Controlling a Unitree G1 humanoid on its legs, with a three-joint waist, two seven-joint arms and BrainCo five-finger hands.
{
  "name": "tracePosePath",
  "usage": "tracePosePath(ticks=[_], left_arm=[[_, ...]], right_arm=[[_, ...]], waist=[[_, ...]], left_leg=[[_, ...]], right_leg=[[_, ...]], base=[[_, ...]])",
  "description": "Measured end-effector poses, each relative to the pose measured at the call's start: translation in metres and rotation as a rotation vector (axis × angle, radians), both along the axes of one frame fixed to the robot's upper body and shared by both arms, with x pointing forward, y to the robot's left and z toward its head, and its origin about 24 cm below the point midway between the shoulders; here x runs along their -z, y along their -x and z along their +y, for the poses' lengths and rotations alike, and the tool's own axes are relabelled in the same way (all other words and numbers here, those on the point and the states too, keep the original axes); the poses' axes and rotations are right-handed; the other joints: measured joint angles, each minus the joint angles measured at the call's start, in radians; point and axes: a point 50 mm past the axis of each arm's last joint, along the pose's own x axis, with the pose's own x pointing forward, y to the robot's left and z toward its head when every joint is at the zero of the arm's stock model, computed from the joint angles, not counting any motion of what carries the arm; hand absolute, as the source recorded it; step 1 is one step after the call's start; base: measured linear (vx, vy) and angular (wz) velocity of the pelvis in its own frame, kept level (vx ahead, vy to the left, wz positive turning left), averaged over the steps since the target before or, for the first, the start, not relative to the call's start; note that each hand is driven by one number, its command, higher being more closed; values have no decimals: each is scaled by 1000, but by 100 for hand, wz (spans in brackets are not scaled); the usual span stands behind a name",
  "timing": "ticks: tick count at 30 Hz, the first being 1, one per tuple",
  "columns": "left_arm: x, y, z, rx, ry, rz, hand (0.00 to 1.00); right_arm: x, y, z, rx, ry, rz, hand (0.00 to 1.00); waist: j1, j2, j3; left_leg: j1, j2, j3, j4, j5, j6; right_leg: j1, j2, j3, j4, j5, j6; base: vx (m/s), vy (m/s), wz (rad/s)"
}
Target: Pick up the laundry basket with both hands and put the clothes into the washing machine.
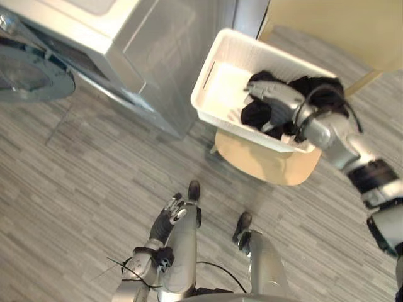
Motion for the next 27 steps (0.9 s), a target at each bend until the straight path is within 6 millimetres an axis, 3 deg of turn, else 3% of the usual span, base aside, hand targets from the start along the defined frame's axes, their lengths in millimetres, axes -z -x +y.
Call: tracePosePath(ticks=[4,12,16,20,24,27], left_arm=[[-8,-3,-1,-11,32,-35,0],[-35,-10,-6,-22,95,-148,0],[-51,-13,-14,-38,164,-210,0],[-59,-13,-23,-20,197,-237,0],[-85,-13,-38,39,296,-332,0],[-93,-10,-45,70,355,-356,0]], right_arm=[[-4,-11,-16,122,118,-23,0],[-23,-20,-67,391,139,-20,0],[-44,-18,-83,464,22,-45,0],[-49,-18,-97,522,-46,-28,0],[-59,-16,-112,575,-156,1,0],[-63,-15,-120,602,-206,40,0]], waist=[[24,-7,21],[47,-8,33],[51,-5,50],[60,-1,66],[80,13,74],[89,20,78]], left_leg=[[-30,3,0,-50,33,2],[-67,-1,-29,-130,98,-5],[-79,3,-48,-182,137,-17],[-89,6,-52,-199,150,-24],[-92,6,-64,-226,169,-29],[-95,7,-75,-239,177,-35]], right_leg=[[-16,12,-10,-77,52,1],[-62,20,-49,-102,69,-1],[-92,28,-61,-102,74,-9],[-111,31,-66,-96,74,-10],[-122,34,-72,-102,76,-13],[-126,38,-81,-103,76,-13]], base=[[-20,38,-5],[-9,-18,9],[-2,-46,5],[1,-15,1],[9,-11,2],[26,-33,6]])
